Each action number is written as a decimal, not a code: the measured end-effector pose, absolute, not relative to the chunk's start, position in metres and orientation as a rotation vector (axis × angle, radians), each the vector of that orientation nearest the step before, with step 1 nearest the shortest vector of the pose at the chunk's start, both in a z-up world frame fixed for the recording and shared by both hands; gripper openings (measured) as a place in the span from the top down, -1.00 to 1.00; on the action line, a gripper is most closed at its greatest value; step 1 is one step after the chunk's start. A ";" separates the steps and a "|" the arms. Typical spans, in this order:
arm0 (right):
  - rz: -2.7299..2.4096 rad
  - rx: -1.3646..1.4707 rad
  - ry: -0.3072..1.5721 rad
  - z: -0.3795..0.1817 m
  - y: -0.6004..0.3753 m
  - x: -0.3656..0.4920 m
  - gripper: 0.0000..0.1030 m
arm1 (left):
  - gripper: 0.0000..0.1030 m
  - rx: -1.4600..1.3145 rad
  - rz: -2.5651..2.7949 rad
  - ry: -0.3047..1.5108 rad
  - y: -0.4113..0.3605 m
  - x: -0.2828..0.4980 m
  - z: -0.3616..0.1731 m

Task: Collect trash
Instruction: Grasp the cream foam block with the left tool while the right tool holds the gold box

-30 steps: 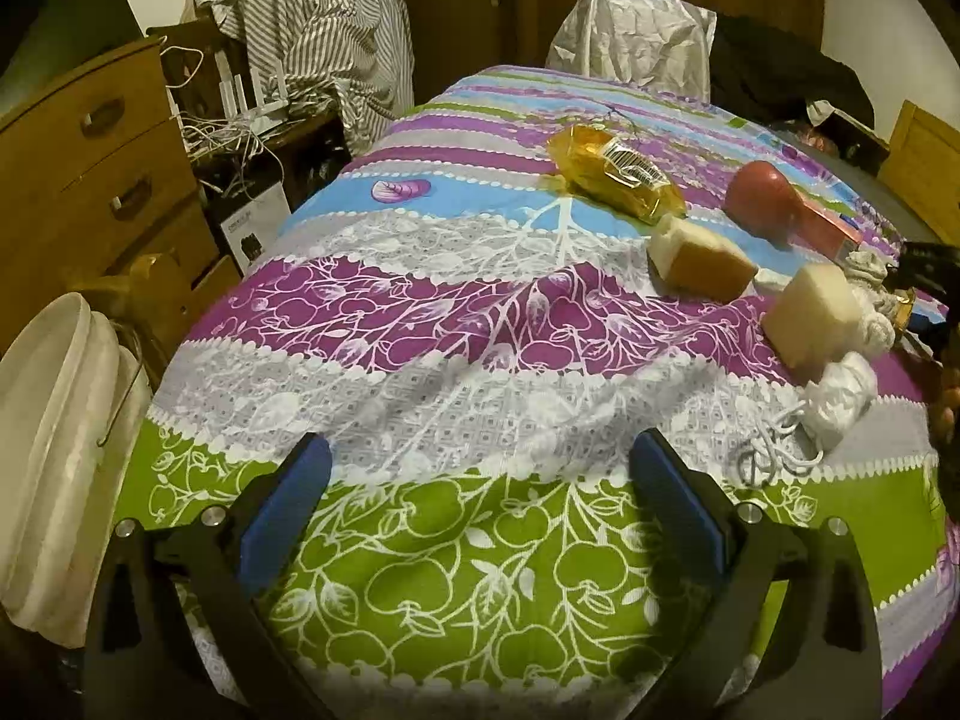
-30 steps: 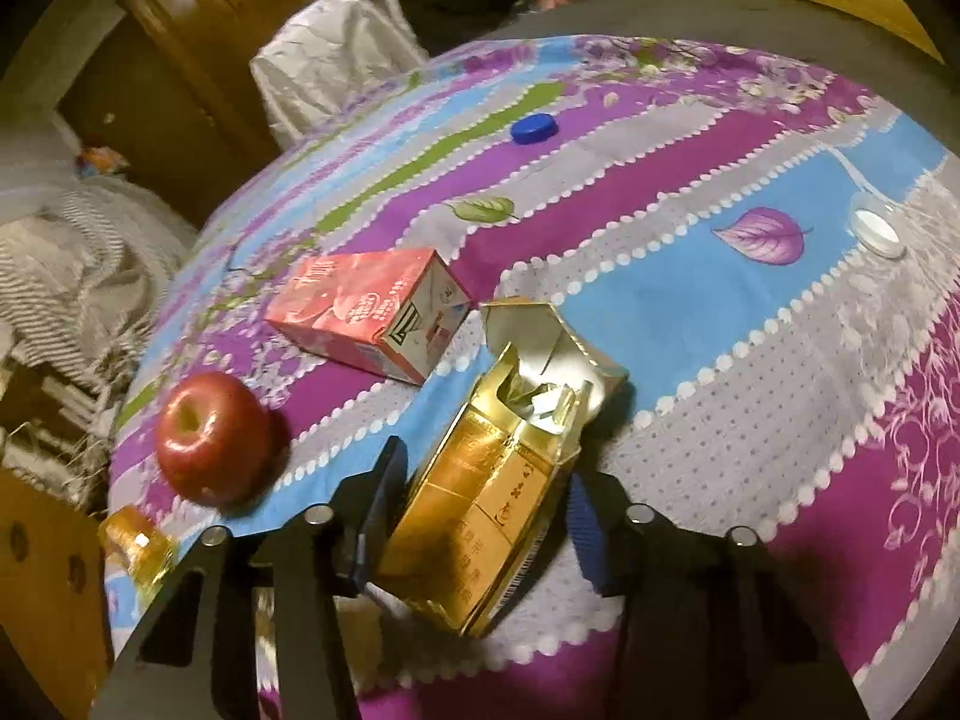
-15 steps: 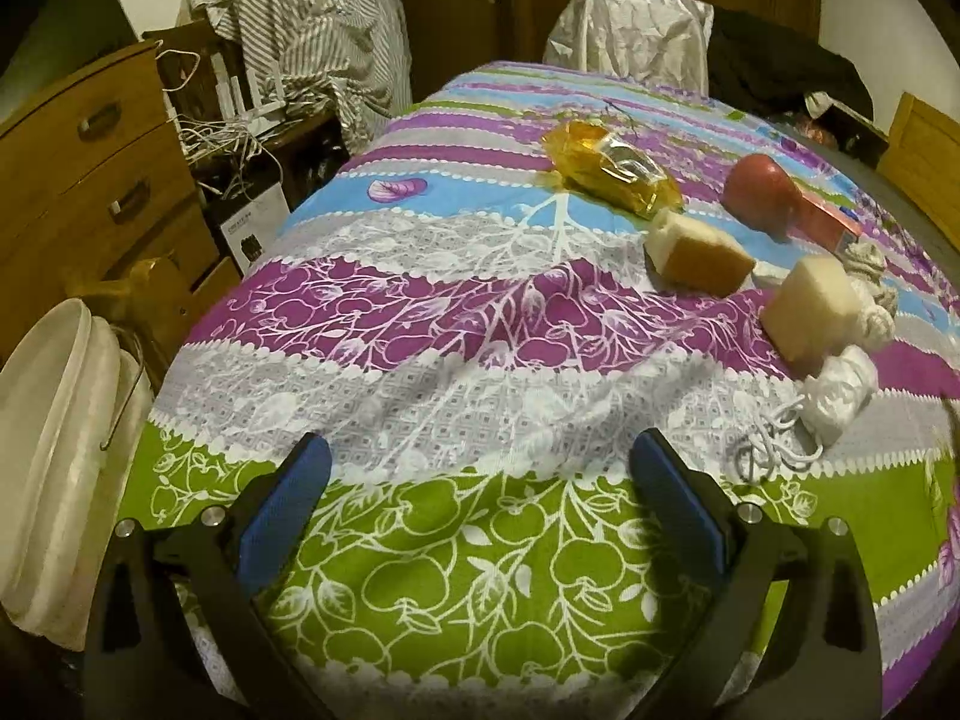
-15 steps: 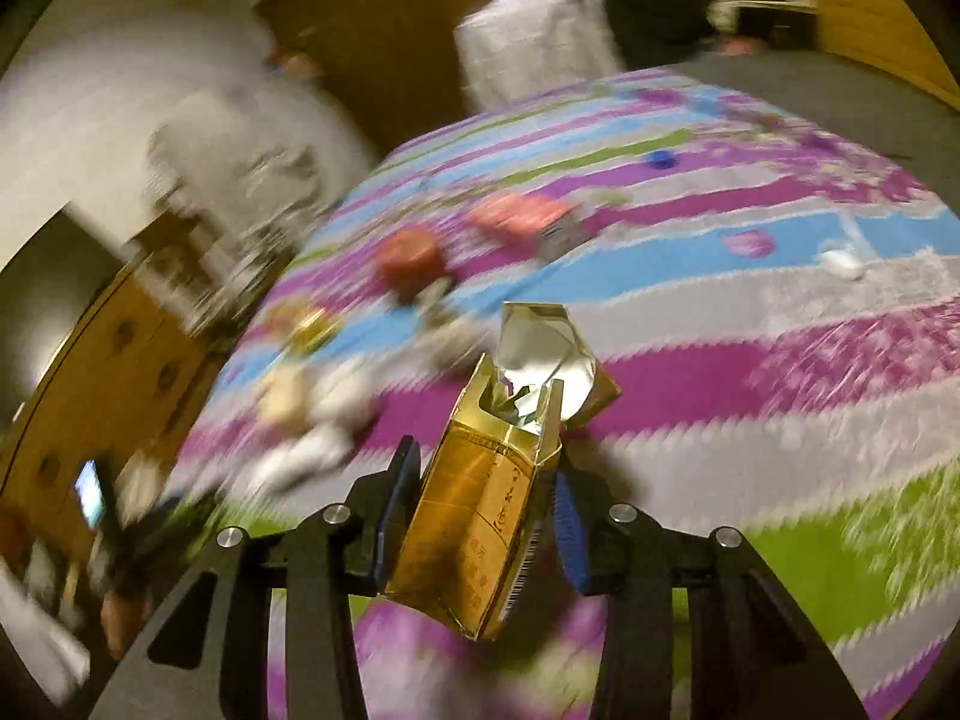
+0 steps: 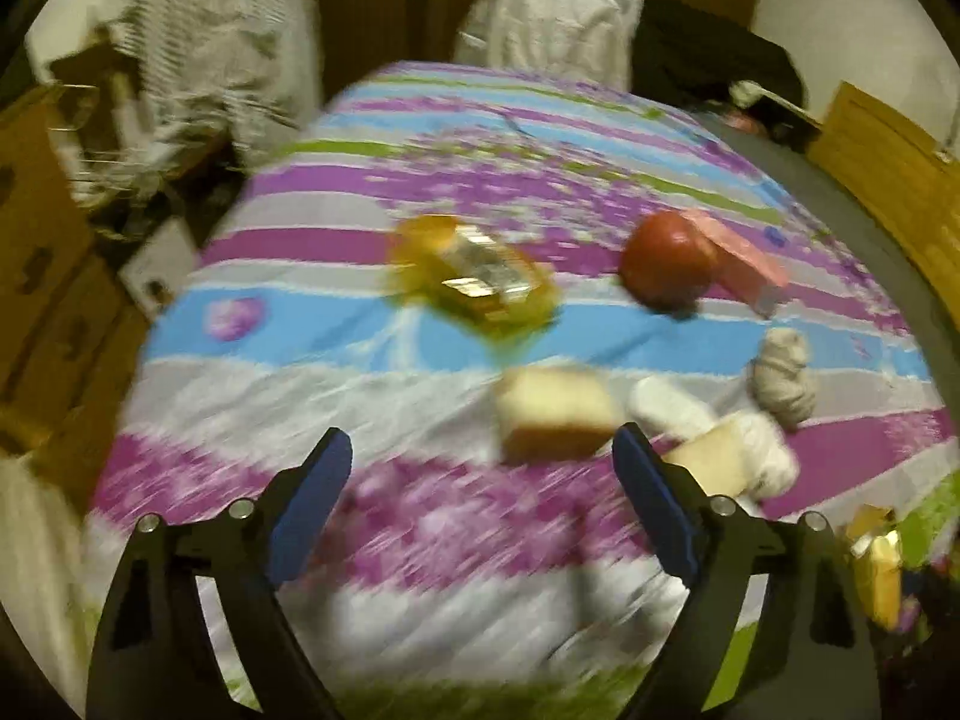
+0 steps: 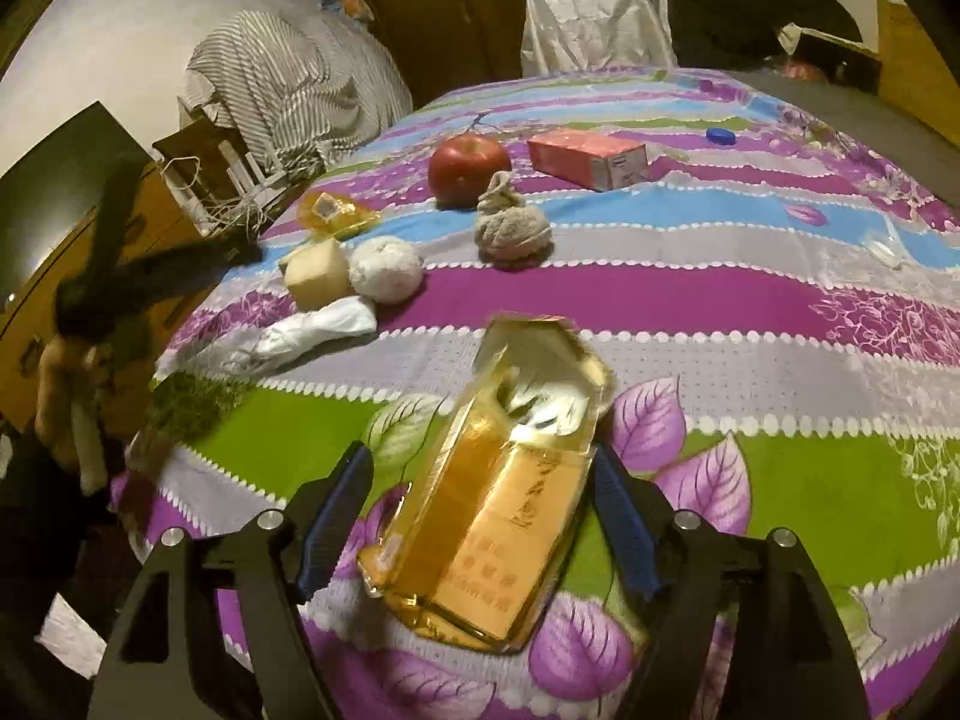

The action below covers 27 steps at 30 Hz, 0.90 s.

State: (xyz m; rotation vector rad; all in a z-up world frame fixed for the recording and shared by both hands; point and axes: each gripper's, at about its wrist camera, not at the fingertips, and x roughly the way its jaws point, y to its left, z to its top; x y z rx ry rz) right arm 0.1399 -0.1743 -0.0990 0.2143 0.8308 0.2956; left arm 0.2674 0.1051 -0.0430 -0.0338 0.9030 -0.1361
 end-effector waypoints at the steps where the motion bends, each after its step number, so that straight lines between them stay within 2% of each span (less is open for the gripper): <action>1: 0.297 0.203 0.829 -0.099 -0.173 0.136 -0.45 | -0.56 -0.029 -0.161 0.917 0.100 0.275 -0.046; 5: 0.302 0.163 0.826 -0.100 -0.168 0.133 -0.46 | -0.52 -0.022 -0.215 1.002 0.088 0.304 -0.071; 7: 0.307 0.157 0.824 -0.101 -0.167 0.132 -0.46 | -0.42 -0.028 -0.210 1.026 0.088 0.311 -0.083; 8: 0.310 0.155 0.821 -0.101 -0.166 0.132 -0.46 | -0.32 -0.057 -0.211 1.021 0.092 0.313 -0.085; 9: 0.313 0.157 0.817 -0.100 -0.166 0.133 -0.46 | -0.07 -0.089 -0.218 1.019 0.097 0.312 -0.083; 10: 0.320 0.161 0.813 -0.099 -0.166 0.133 -0.45 | 0.04 -0.117 -0.229 1.015 0.101 0.310 -0.080; 11: 0.329 0.166 0.807 -0.098 -0.166 0.133 -0.46 | 0.07 -0.144 -0.233 1.001 0.105 0.306 -0.074; 20: 0.333 0.157 0.800 -0.095 -0.160 0.129 -0.46 | 0.10 -0.198 -0.209 0.874 0.145 0.226 -0.020; 27: 0.291 0.182 0.815 -0.099 -0.162 0.128 -0.58 | 0.09 -0.014 -0.096 0.955 0.153 0.160 -0.043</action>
